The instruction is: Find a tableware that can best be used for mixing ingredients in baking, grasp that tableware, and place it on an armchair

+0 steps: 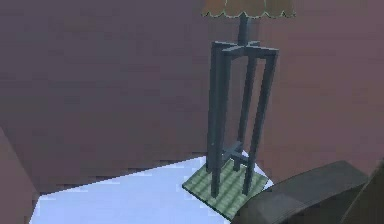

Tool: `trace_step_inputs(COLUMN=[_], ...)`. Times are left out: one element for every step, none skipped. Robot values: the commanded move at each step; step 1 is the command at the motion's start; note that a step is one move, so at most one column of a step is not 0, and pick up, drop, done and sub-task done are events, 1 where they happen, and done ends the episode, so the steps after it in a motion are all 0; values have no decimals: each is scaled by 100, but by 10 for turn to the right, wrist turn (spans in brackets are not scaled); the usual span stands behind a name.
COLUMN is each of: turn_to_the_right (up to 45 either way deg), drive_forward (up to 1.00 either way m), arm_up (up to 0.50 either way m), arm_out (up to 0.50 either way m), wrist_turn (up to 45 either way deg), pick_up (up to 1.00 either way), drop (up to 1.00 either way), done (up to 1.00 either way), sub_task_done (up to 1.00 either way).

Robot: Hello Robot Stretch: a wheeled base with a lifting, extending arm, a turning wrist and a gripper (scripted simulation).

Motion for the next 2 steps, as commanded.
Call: trace_step_inputs(turn_to_the_right=[0,0], drive_forward=[0,0], arm_up=[-34,-32], arm_out=[0,0], wrist_turn=[0,0], pick_up=[0,0], drop=[0,0], done=[0,0], sub_task_done=[0,0])
